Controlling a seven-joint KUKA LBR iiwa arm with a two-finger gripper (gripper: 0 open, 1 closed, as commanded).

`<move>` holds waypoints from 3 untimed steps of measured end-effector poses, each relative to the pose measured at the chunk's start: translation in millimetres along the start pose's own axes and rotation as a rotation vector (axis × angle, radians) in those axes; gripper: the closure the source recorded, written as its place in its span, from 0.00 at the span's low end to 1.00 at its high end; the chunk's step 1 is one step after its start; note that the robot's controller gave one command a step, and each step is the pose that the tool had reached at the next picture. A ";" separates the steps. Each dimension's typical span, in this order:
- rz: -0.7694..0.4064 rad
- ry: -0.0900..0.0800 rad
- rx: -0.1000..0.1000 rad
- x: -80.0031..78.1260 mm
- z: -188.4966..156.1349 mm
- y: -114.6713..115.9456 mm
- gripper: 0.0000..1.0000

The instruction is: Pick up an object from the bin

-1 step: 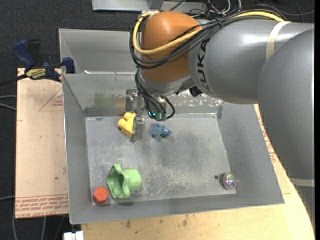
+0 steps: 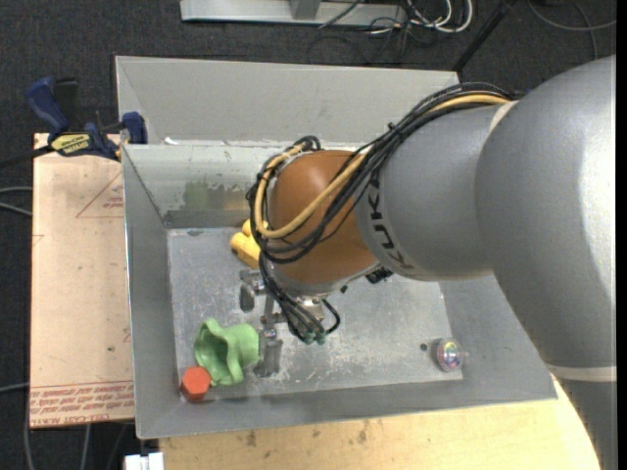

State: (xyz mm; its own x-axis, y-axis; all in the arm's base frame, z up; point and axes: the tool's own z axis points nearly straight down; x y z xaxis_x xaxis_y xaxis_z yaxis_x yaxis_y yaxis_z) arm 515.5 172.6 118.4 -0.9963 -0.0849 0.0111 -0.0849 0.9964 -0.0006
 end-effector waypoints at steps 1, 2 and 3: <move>-0.267 -0.018 -0.002 24.0 -101.1 19.7 0.00; -0.130 -0.005 0.000 17.1 -19.6 28.0 0.00; -0.521 -0.007 0.001 1.8 50.2 32.6 0.00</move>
Offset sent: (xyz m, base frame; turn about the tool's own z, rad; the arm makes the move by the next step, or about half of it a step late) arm -0.0256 0.0163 0.0988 -0.2672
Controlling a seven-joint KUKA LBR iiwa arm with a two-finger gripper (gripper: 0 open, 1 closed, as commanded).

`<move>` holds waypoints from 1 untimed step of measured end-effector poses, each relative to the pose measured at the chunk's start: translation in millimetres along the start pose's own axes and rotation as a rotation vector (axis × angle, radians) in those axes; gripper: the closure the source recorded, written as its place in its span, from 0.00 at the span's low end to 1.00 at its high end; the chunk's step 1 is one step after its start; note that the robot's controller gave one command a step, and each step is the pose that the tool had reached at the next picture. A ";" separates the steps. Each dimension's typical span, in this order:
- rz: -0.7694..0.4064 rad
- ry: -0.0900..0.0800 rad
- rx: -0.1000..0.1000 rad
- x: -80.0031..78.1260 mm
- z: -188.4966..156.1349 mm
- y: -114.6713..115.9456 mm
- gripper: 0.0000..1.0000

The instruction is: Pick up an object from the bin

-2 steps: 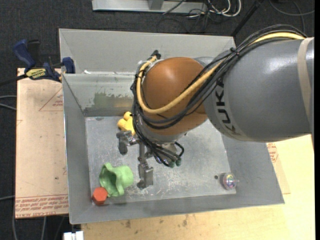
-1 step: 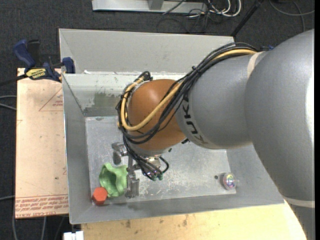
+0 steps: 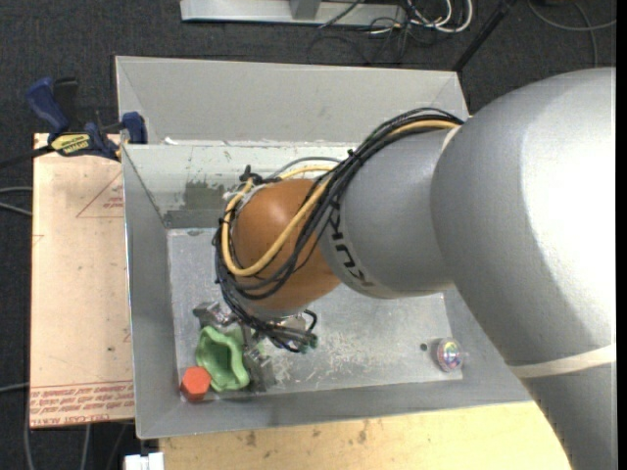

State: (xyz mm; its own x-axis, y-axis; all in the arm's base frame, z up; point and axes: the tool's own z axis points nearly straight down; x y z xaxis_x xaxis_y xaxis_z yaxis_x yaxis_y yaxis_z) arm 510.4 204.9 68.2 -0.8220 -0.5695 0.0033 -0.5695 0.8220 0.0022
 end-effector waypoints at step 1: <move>0.001 -0.005 0.001 -1.4 -2.4 -0.5 1.00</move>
Offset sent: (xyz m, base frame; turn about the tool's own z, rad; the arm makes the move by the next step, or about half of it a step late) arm 0.0000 0.0000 0.0000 0.0000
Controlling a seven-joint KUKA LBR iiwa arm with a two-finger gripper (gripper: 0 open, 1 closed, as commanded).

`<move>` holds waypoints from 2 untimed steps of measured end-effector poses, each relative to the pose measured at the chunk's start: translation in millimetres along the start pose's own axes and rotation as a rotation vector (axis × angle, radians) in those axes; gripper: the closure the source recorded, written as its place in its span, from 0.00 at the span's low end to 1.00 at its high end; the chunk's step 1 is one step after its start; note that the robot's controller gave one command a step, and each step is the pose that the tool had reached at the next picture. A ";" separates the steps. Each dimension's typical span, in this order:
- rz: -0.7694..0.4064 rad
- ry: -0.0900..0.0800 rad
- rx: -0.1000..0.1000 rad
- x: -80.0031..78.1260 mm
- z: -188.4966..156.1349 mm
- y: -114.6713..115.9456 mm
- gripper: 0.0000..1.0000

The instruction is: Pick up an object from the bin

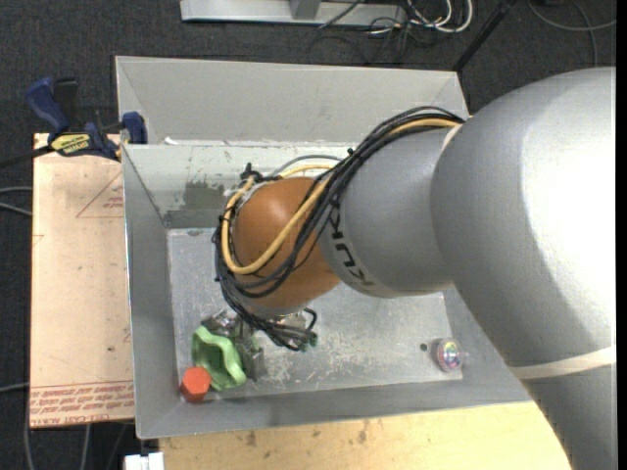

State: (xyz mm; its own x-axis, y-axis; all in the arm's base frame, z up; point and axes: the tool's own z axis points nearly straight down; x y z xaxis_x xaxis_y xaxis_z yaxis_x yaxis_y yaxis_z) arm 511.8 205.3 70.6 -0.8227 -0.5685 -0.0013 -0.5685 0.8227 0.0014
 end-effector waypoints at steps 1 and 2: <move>-0.054 -0.011 0.003 -30.3 -120.4 -0.7 1.00; -0.462 -0.004 0.004 -0.8 -176.3 -26.1 1.00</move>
Offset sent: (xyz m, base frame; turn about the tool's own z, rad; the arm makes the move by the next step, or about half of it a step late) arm 0.0226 0.0147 0.1159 -0.0559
